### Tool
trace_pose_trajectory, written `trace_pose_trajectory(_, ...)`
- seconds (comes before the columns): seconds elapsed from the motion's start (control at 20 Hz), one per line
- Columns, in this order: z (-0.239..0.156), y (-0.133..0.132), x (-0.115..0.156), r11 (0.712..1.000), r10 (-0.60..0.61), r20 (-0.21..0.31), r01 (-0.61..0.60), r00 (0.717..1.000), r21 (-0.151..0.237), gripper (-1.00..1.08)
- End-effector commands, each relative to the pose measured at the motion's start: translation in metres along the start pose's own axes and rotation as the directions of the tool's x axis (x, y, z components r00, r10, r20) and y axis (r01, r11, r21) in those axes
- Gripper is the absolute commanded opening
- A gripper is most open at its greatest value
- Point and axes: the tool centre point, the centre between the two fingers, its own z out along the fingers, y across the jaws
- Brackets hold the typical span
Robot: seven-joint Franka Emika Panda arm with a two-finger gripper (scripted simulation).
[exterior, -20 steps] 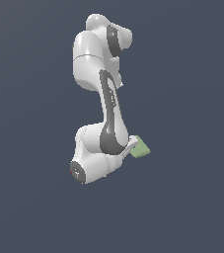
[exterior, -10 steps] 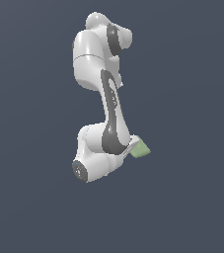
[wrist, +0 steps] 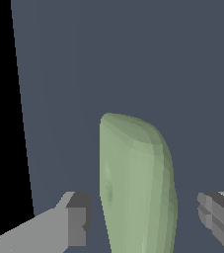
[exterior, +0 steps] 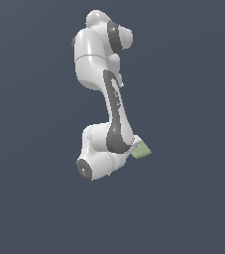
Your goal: Pick up the object and move it to a goal position.
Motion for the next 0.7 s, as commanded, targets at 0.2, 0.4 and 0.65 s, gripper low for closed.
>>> trace_pose_trajectory(0.2,0.0066,-0.0001,0.0,1.0,0.0,0.007,0.0,1.0,0.008,-1.0)
trace_pose_trajectory(0.4,0.0066,-0.0001,0.0,1.0,0.0,0.007,0.0,1.0,0.008,-1.0)
trace_pose_trajectory(0.65,-0.0021,0.0003,-0.0001,1.0,-0.007,-0.003,0.007,1.0,-0.005,-1.0)
